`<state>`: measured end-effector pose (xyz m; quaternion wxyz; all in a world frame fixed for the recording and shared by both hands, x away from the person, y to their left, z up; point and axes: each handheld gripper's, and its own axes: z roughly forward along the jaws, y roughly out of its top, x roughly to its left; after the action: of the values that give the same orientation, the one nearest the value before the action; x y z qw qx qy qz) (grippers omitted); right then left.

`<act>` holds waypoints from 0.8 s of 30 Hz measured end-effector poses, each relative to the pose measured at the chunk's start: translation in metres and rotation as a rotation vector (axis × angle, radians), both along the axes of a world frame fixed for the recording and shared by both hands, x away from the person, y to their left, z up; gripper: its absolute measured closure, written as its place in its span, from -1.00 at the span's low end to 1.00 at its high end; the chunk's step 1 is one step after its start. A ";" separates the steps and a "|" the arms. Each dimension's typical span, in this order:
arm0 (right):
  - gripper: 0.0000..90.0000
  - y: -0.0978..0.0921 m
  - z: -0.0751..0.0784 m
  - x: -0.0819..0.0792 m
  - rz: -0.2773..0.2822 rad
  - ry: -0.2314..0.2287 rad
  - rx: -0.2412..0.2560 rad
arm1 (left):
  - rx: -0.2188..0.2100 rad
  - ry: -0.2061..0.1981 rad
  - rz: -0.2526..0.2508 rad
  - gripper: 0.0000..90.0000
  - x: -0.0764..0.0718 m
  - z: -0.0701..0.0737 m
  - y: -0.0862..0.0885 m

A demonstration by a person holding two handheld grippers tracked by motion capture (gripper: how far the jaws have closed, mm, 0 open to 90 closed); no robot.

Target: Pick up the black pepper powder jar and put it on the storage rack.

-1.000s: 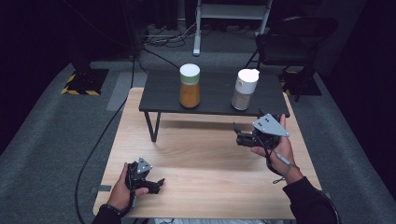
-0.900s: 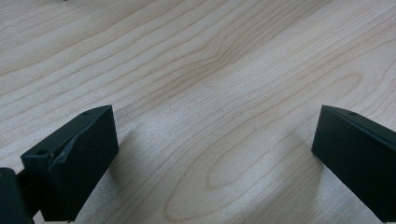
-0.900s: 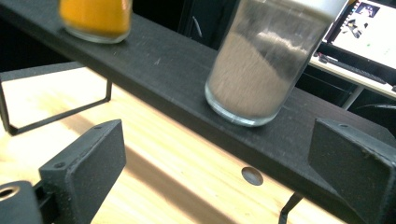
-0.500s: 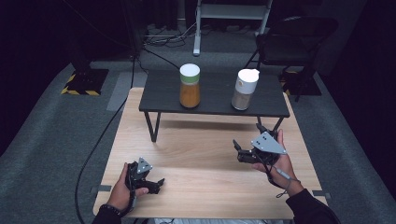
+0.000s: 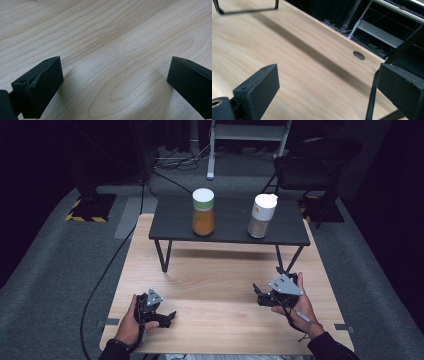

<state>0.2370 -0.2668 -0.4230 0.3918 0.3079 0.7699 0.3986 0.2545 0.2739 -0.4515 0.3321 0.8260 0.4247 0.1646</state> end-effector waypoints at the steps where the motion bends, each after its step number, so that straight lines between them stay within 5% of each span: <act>1: -0.91 -0.001 -0.002 0.000 0.002 0.008 -0.006 | -0.002 0.001 0.001 -0.99 0.000 0.000 0.000; 24: -0.91 -0.031 -0.030 -0.008 0.014 0.162 -0.097 | -0.001 0.000 0.001 -0.99 0.000 0.000 0.000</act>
<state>0.2289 -0.2981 -0.4531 0.3399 0.3147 0.8195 0.3374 0.2545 0.2738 -0.4516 0.3325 0.8256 0.4253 0.1644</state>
